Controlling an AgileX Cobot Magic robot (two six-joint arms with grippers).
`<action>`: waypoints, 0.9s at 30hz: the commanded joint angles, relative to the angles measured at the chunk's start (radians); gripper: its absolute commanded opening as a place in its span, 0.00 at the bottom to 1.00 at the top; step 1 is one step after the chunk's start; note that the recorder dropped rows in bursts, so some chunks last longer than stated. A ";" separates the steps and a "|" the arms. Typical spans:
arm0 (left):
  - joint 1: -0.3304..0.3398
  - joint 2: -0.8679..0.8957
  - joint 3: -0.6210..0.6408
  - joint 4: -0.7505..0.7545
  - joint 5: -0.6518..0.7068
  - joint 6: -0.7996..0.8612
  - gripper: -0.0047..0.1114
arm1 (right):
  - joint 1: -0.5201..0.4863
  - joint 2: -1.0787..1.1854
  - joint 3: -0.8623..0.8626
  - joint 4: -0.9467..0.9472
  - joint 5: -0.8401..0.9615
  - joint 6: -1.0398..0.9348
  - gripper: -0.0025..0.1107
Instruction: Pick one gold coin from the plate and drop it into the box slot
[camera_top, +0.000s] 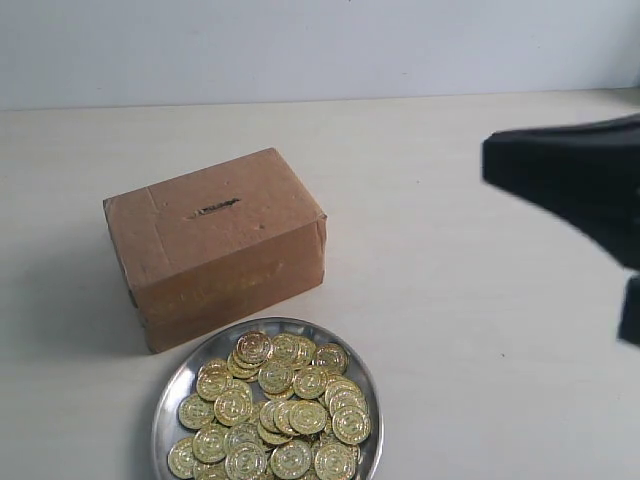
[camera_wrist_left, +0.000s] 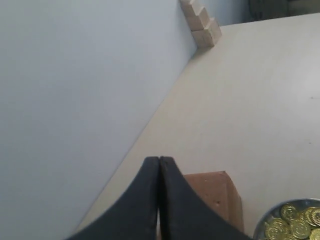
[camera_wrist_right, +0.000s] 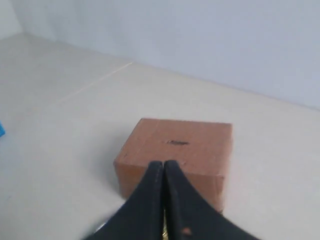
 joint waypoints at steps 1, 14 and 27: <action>0.052 -0.117 -0.001 -0.005 0.004 -0.009 0.04 | -0.159 -0.116 0.003 0.004 -0.012 0.001 0.02; 0.198 -0.504 -0.001 -0.005 0.004 -0.009 0.04 | -0.586 -0.581 0.003 0.002 -0.012 0.001 0.02; 0.207 -0.746 -0.001 -0.007 0.004 -0.009 0.04 | -0.674 -0.652 0.003 0.003 0.017 0.001 0.02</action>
